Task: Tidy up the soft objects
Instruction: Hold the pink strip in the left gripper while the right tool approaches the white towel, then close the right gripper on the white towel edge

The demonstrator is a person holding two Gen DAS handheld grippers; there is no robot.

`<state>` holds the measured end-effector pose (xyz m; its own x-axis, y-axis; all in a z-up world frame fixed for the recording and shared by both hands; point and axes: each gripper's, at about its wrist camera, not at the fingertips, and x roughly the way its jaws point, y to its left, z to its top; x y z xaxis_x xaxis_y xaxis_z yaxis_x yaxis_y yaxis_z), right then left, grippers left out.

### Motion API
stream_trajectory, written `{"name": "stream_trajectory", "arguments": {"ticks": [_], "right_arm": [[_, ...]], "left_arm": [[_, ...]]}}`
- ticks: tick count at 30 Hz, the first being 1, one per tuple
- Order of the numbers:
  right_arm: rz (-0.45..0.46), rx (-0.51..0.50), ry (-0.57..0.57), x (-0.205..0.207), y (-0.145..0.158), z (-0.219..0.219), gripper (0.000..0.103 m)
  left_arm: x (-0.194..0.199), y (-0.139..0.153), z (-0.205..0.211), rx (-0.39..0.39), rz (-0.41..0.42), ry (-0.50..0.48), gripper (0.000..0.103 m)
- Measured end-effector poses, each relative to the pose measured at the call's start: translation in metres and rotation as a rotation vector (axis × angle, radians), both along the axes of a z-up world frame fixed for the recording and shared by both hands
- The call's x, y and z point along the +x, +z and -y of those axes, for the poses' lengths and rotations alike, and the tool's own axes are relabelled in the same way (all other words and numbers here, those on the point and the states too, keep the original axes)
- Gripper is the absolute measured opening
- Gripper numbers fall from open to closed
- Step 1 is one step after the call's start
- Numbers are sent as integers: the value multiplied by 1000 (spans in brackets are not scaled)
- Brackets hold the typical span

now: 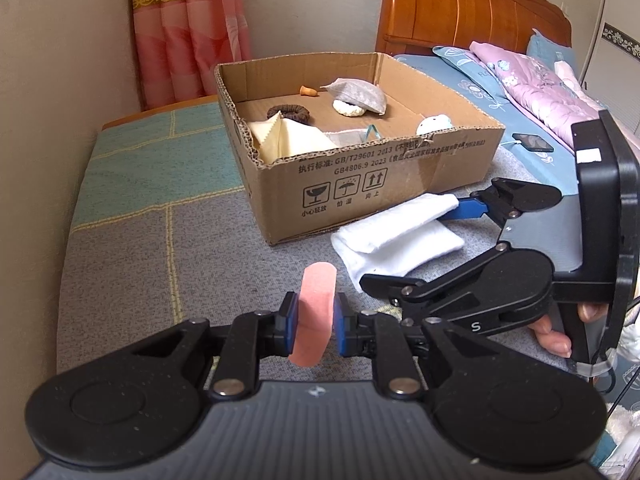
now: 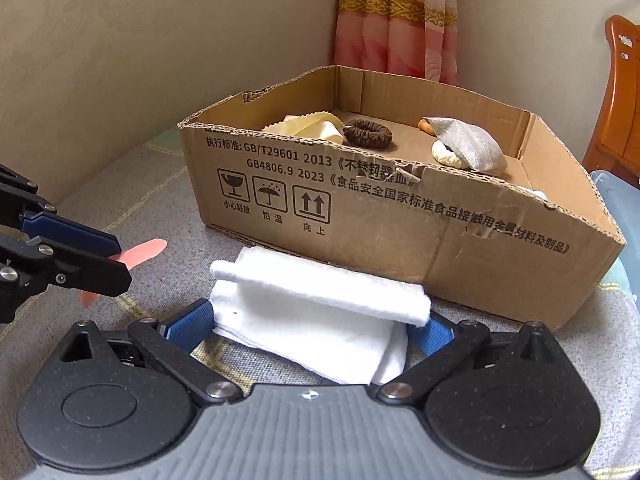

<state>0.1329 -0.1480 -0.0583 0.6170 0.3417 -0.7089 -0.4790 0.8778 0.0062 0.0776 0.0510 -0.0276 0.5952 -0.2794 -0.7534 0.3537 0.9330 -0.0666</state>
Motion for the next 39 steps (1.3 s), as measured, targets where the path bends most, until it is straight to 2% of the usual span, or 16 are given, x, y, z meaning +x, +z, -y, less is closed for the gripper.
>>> {"name": "stream_trajectory", "arguments": {"ticks": [5, 8, 12, 13, 15, 17, 20, 21, 22, 24, 25, 30, 34, 36, 37, 39], "right_arm": [[4, 5, 23, -4, 6, -1, 79], [-2, 3, 29, -7, 9, -3, 74], [-4, 16, 17, -8, 13, -2, 49], [-6, 17, 14, -8, 14, -1, 46], [-3, 15, 6, -7, 14, 2, 25], [-2, 20, -5, -6, 15, 5, 21], [-20, 46, -14, -4, 16, 12, 21], [-25, 45, -10, -4, 17, 13, 27], [-32, 41, -3, -5, 17, 13, 33], [-20, 34, 1, -8, 19, 15, 68], [3, 26, 6, -11, 20, 16, 71], [52, -23, 49, -16, 20, 12, 71], [106, -13, 109, -20, 27, 4, 68], [118, -15, 148, -20, 29, -3, 53], [116, -23, 159, -18, 28, -7, 50], [115, -48, 161, -15, 24, -12, 28]], "left_arm": [[-1, 1, 0, 4, 3, -4, 17], [-1, 2, 0, 5, 3, -4, 17], [0, 2, 0, 9, 4, -5, 17], [0, 3, 0, 9, 5, -5, 17], [0, 3, 1, 9, 5, -6, 17], [-1, 4, 2, 12, 6, -9, 17], [-1, 4, 3, 14, 7, -10, 17], [-1, 4, 3, 13, 7, -11, 17], [-1, 4, 3, 14, 7, -11, 17], [0, 4, 3, 15, 8, -12, 17], [0, 4, 3, 16, 8, -12, 17], [0, 4, 2, 18, 6, -10, 17], [1, 3, 0, 22, 4, -3, 17], [1, 3, 0, 22, 3, -4, 17], [1, 3, 0, 23, 3, -4, 17], [1, 3, 1, 23, 2, -7, 17]]}}
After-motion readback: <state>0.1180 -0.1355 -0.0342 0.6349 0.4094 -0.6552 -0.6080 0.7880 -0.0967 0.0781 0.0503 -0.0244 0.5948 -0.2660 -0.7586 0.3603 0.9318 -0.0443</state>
